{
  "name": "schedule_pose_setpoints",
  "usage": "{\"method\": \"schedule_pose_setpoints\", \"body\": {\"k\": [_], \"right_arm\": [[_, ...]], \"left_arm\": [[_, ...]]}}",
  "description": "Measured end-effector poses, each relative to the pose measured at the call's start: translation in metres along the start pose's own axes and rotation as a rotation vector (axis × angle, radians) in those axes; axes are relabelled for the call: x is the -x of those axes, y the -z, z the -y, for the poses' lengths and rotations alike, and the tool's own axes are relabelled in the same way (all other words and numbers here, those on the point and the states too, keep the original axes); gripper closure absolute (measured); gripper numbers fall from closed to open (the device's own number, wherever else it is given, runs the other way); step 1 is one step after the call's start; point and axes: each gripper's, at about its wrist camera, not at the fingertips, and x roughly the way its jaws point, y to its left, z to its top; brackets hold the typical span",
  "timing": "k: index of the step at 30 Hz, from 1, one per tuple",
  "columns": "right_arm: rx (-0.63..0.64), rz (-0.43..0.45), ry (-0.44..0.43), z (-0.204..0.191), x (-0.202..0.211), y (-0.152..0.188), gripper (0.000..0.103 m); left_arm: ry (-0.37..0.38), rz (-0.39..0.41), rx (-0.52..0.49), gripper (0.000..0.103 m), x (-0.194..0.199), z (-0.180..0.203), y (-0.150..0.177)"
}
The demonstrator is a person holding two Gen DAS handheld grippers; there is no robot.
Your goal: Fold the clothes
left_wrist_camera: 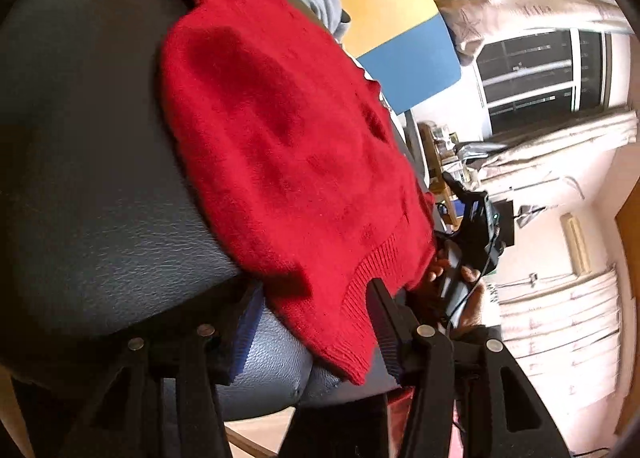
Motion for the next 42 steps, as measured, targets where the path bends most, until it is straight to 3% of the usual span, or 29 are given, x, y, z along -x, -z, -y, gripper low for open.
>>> {"method": "schedule_pose_setpoints", "body": {"k": [3,5,7,8,9,14,20,23,25,27,30,33,36,38,40,41,42], "right_arm": [[-0.002,-0.018,0.004,0.002,0.0,-0.001,0.0],[0.009,-0.003,0.055,0.0,-0.001,0.0,0.012],[0.001,0.02,0.149,0.0,-0.001,0.0,0.089],[-0.008,0.029,0.19,0.002,-0.001,0.0,0.094],[-0.016,0.043,0.21,0.002,0.002,0.001,0.094],[0.128,0.107,0.177,-0.035,0.037,0.007,0.094],[0.253,0.1,-0.059,-0.092,0.1,0.056,0.094],[0.28,0.049,-0.105,-0.1,0.121,0.1,0.094],[0.247,0.015,-0.13,-0.092,0.131,0.129,0.094],[0.195,-0.007,-0.125,-0.078,0.133,0.146,0.093],[0.119,-0.036,-0.115,-0.056,0.136,0.17,0.092],[0.066,-0.025,-0.088,-0.039,0.135,0.175,0.092],[0.035,-0.028,-0.074,-0.033,0.132,0.176,0.092],[0.02,-0.037,-0.073,-0.032,0.128,0.176,0.092],[0.005,-0.045,-0.073,-0.03,0.123,0.177,0.08],[-0.002,-0.049,-0.073,-0.03,0.121,0.177,0.075],[-0.01,-0.055,-0.071,-0.029,0.119,0.178,0.065]], "left_arm": [[-0.031,0.002,-0.034,0.046,-0.01,0.01,-0.003],[-0.057,-0.001,-0.045,0.048,-0.016,0.013,-0.008],[-0.093,-0.011,-0.068,0.062,-0.02,0.016,-0.014],[-0.12,-0.021,-0.082,0.087,-0.023,0.016,-0.02],[-0.138,-0.031,-0.093,0.092,-0.025,0.016,-0.025],[-0.135,-0.023,-0.199,0.094,-0.007,0.022,-0.048],[-0.1,0.066,-0.23,0.094,0.041,0.023,-0.067],[-0.099,0.084,-0.15,0.097,0.054,0.002,-0.076],[-0.112,0.061,-0.08,0.087,0.056,-0.016,-0.075],[-0.087,-0.016,-0.046,0.076,0.047,-0.023,-0.06],[-0.128,-0.076,-0.134,0.062,0.032,-0.016,-0.026],[-0.186,-0.021,-0.24,0.053,0.026,-0.002,-0.002],[-0.174,0.003,-0.224,0.039,0.018,0.007,0.0],[-0.185,0.045,-0.209,0.038,0.012,0.01,-0.002],[-0.214,0.058,-0.227,0.04,0.006,0.015,-0.006],[-0.224,0.058,-0.233,0.048,0.005,0.016,-0.007],[-0.217,0.053,-0.223,0.064,0.006,0.011,-0.009]]}}
